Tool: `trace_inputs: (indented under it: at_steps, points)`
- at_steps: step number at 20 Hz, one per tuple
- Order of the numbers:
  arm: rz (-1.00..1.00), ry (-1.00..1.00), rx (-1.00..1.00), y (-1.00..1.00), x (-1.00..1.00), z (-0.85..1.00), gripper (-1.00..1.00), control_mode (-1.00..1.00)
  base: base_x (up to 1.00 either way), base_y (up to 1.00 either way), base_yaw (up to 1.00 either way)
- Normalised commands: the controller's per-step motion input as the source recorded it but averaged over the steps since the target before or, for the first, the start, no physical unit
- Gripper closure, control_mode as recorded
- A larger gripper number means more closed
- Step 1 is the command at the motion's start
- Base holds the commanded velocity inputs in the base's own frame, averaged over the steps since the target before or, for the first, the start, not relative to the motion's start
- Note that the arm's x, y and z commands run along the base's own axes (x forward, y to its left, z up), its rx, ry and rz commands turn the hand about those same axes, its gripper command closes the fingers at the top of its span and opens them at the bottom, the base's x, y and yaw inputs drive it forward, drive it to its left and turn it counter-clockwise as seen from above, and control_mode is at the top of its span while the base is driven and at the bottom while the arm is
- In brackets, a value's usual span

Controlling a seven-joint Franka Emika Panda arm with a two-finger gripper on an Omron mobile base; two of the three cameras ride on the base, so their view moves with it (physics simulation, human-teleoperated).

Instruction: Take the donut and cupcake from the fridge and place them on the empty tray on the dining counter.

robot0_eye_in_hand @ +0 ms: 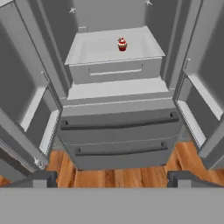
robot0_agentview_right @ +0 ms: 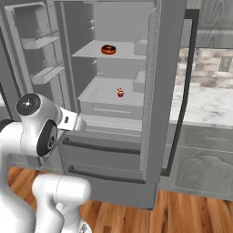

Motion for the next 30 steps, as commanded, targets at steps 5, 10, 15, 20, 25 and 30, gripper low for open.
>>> trace_inputs:
  at_steps: [5, 10, 15, 20, 25, 30]
  points:
    - [0.12, -0.01, 0.00, -0.05, -0.31, 0.00, -1.00, -1.00, 0.00, 0.00, 0.00]
    - [0.00, 0.00, 0.00, -0.01, -0.01, 0.00, -1.00, 1.00, 0.16, 0.00, 0.00]
    - [0.00, 0.00, 0.00, 0.00, 0.00, 0.00, -1.00, 1.00, 0.76, 0.00, 0.00]
    - [0.00, 0.00, 0.00, 0.00, 0.00, 0.00, -1.00, 1.00, 0.85, 0.00, 0.00]
    - [0.00, 0.00, 0.00, 0.00, 0.00, 0.00, -1.00, 1.00, 1.00, -0.02, 0.01]
    - [0.00, 0.00, 0.00, 0.00, 0.00, 0.00, -1.00, 1.00, 1.00, -0.05, 0.01]
